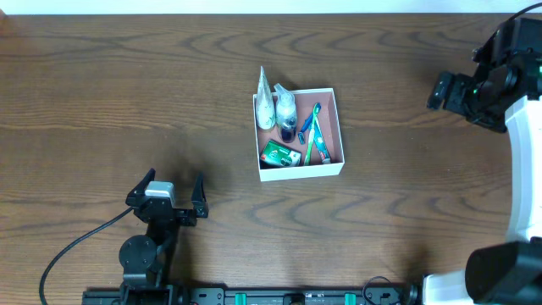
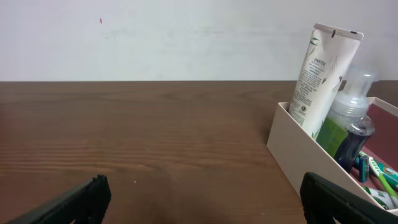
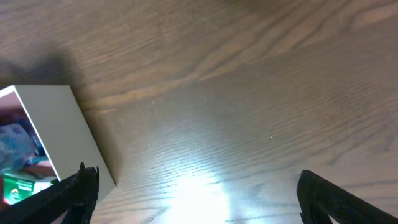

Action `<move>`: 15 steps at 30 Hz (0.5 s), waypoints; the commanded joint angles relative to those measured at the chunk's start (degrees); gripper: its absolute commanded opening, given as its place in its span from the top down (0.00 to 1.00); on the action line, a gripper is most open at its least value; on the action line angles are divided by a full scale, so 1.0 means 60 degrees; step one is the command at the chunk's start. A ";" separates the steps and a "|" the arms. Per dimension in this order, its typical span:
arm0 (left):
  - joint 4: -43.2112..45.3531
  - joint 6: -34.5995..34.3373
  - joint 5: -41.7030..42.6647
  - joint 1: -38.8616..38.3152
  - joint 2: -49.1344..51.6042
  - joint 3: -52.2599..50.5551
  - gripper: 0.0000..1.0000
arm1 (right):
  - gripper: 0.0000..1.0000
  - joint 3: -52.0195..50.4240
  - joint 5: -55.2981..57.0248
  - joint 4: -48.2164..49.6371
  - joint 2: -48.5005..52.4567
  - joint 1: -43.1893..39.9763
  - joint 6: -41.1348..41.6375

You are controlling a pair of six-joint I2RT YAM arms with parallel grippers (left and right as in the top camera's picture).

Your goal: Pack container

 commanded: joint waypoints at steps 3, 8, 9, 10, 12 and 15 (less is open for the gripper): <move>-0.0211 0.0091 -0.0073 0.0047 0.0004 -0.0240 0.02 | 0.01 -0.1486 0.0229 0.1260 -0.2204 0.0827 -0.0321; -0.0211 0.0091 -0.0073 0.0047 0.0004 -0.0240 0.02 | 0.01 -0.4288 0.0208 0.4608 -0.4892 0.1508 -0.0324; -0.0211 0.0091 -0.0073 0.0047 0.0004 -0.0240 0.02 | 0.01 -0.4801 0.0182 0.5129 -0.5384 0.1552 -0.0324; -0.0211 0.0091 -0.0073 0.0047 0.0004 -0.0240 0.02 | 0.01 -0.5395 0.0109 0.5683 -0.5956 0.1581 -0.0328; -0.0211 0.0091 -0.0073 0.0047 0.0004 -0.0240 0.02 | 0.01 -0.6492 -0.0047 0.6652 -0.6998 0.1577 -0.0328; -0.0211 0.0091 -0.0073 0.0047 0.0004 -0.0240 0.02 | 0.01 -0.8040 -0.0211 0.7876 -0.8572 0.1574 -0.0321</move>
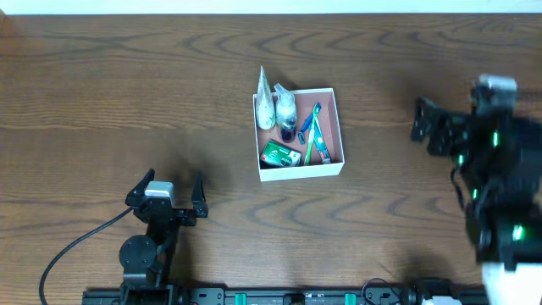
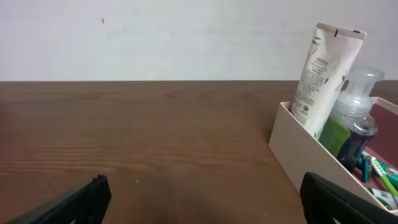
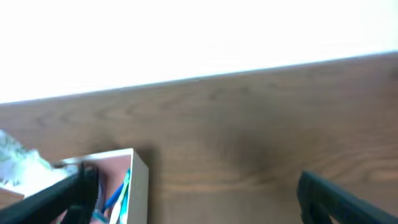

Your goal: Pack container

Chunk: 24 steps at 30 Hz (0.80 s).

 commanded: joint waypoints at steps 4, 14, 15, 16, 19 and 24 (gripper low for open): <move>-0.0204 0.0062 -0.0007 0.0047 -0.0004 -0.0240 0.02 | 0.01 -0.3180 -0.0211 0.1643 -0.3180 0.0058 -0.0106; -0.0200 0.0066 -0.0007 0.0047 -0.0004 -0.0240 0.02 | 0.01 -0.6914 -0.0175 0.3628 -0.6776 -0.0007 -0.0102; -0.0200 0.0066 -0.0007 0.0047 -0.0004 -0.0240 0.02 | 0.01 -0.7144 -0.0175 0.3774 -0.6900 -0.0018 -0.0102; -0.0200 0.0062 -0.0007 0.0047 -0.0004 -0.0240 0.02 | 0.01 -0.7410 -0.0175 0.3927 -0.7031 -0.0022 -0.0106; -0.0200 0.0062 -0.0007 0.0047 -0.0004 -0.0240 0.02 | 0.01 -0.7919 -0.0171 0.4069 -0.7315 -0.0080 -0.0106; -0.0204 0.0062 -0.0007 0.0047 -0.0004 -0.0240 0.02 | 0.01 -0.8521 -0.0087 0.4186 -0.7737 -0.0299 -0.0113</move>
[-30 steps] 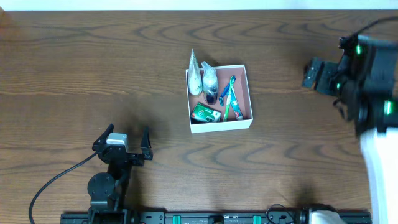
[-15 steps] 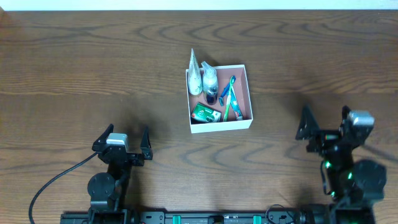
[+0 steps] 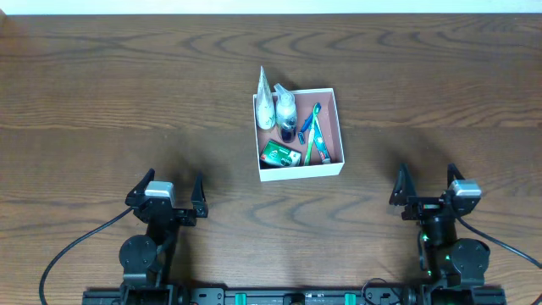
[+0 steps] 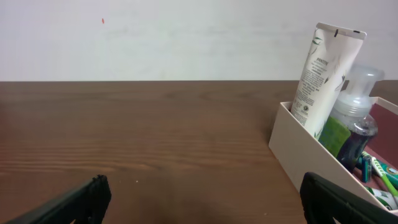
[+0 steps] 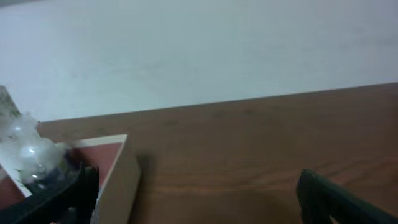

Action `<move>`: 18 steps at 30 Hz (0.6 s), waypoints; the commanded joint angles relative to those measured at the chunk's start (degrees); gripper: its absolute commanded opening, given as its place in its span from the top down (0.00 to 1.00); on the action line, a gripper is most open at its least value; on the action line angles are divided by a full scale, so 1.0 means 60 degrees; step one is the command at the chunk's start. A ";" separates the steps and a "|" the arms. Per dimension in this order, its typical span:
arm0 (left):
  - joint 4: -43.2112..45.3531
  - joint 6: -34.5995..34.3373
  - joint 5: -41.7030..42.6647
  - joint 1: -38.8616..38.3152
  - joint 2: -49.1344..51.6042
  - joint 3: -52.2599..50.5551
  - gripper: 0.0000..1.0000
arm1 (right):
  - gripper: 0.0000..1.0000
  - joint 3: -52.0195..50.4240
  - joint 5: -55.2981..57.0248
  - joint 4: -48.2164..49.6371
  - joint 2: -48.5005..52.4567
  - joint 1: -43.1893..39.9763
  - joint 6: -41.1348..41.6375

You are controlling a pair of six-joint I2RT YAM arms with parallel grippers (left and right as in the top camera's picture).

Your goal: Pack container

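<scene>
The white box [image 3: 335, 112] with a pink floor stands at the table's middle. Inside it are a white tube [image 3: 265, 100], a clear pump bottle [image 3: 287, 111], a green packet [image 3: 280, 153] and blue-green razors [image 3: 315, 135]. My left gripper [image 3: 166, 196] rests open at the front left, with the box wall [image 4: 297, 154], tube [image 4: 324, 68] and bottle [image 4: 352, 122] to its right. My right gripper [image 3: 426, 187] rests open at the front right, the box corner [image 5: 119, 177] to its left. Neither holds anything.
Dark wood table [image 3: 127, 93] all round the box. A black cable [image 3: 76, 246] trails from the left arm's base and another cable [image 3: 513, 246] from the right arm's. A white wall [image 4: 155, 37] lies beyond the far edge.
My right arm has come down from the right side of the table to its resting place at the front right, gripper open. The left arm and the box's contents are unchanged.
At first my right arm was raised at the far right edge, looking down at the table beside the box. Then it was lower and nearer the front. Now it rests at the front right. The left arm stayed still and the box stayed packed.
</scene>
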 commanded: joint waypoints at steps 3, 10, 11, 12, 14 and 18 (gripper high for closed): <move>-0.0200 0.0058 -0.0004 0.0047 -0.0004 -0.0240 0.02 | 0.01 -0.0433 0.0226 0.0066 -0.0291 -0.0197 -0.0106; -0.0204 0.0062 -0.0004 0.0047 -0.0004 -0.0240 0.02 | 0.01 -0.0430 0.0506 -0.0280 -0.0291 -0.0288 -0.0178; -0.0200 0.0058 -0.0004 0.0047 -0.0004 -0.0240 0.02 | 0.01 -0.0430 0.0503 -0.0499 -0.0291 -0.0284 -0.0175; -0.0200 0.0058 -0.0004 0.0047 -0.0004 -0.0240 0.02 | 0.01 -0.0430 0.0488 -0.0532 -0.0291 -0.0284 -0.0175; -0.0204 0.0058 -0.0004 0.0047 -0.0004 -0.0240 0.02 | 0.01 -0.0430 0.0452 -0.0532 -0.0291 -0.0284 -0.0168; -0.0200 0.0058 -0.0004 0.0047 -0.0004 -0.0240 0.02 | 0.01 -0.0430 0.0459 -0.0525 -0.0284 -0.0284 -0.0171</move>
